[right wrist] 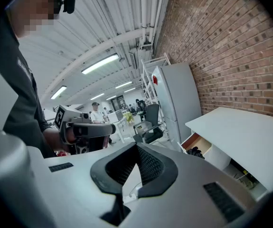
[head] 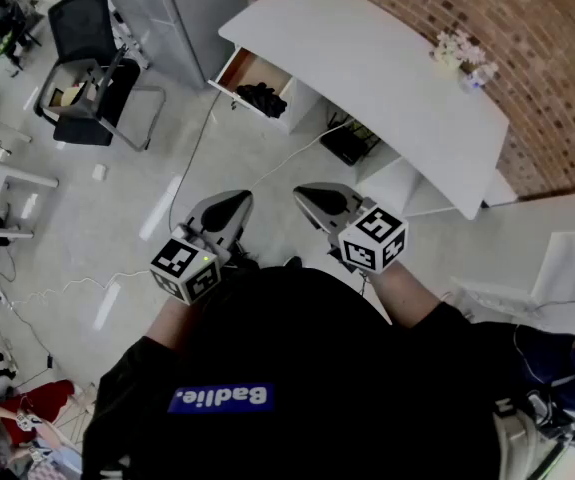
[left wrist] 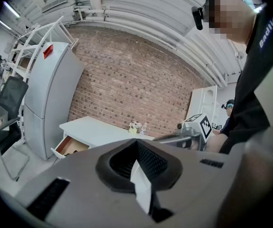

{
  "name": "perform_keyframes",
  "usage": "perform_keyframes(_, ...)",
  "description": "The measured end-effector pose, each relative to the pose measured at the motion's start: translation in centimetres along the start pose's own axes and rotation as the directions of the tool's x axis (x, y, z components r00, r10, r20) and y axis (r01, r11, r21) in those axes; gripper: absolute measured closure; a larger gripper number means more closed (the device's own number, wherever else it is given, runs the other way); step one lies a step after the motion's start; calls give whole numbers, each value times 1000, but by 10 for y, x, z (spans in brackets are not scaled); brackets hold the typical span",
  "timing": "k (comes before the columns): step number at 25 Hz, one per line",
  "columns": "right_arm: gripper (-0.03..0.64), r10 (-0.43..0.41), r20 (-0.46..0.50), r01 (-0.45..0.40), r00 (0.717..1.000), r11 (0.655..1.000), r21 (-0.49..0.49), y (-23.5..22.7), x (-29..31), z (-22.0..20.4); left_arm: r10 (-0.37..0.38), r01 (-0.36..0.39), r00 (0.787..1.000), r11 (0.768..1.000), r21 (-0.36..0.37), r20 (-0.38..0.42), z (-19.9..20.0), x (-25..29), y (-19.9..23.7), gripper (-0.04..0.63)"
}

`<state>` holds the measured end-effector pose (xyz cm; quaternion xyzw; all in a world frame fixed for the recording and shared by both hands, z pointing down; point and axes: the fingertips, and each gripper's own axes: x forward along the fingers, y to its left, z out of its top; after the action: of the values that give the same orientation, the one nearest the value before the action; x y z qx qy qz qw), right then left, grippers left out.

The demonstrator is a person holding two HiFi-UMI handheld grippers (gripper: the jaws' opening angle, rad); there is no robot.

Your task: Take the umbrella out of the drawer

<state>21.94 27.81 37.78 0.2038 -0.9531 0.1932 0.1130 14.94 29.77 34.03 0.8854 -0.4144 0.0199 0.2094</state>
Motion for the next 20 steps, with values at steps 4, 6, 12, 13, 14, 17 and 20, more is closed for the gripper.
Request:
perform_keyframes(4, 588, 3, -3, -3, 1000, 1000, 1, -4, 2, -1, -9, 9, 1000, 1000, 13, 9, -4, 4, 4, 598)
perform_keyframes(6, 588, 4, -6, -4, 1000, 1000, 0, -7, 0, -2, -7, 7, 1000, 1000, 15, 6, -5, 7, 5, 598)
perform_keyframes(12, 588, 10, -10, -10, 1000, 1000, 1, -15, -4, -3, 1, -1, 1000, 1000, 15, 9, -2, 16, 2, 598)
perform_keyframes(13, 588, 10, -9, -10, 1000, 1000, 3, -17, -5, -3, 3, -3, 1000, 1000, 16, 11, 0, 17, 1, 598)
perform_keyframes(14, 588, 8, -7, -8, 1000, 1000, 5, -19, -4, -2, 6, -6, 1000, 1000, 17, 12, 1, 18, 1, 598)
perform_keyframes(17, 588, -1, 3, 1, 1000, 1000, 18, -29, -1, -1, 16, -16, 1000, 1000, 16, 12, 3, 20, 5, 598)
perform_keyframes(20, 588, -6, 9, 5, 1000, 1000, 28, -39, 4, 1, 15, -16, 1000, 1000, 14, 10, 1, 23, 15, 598)
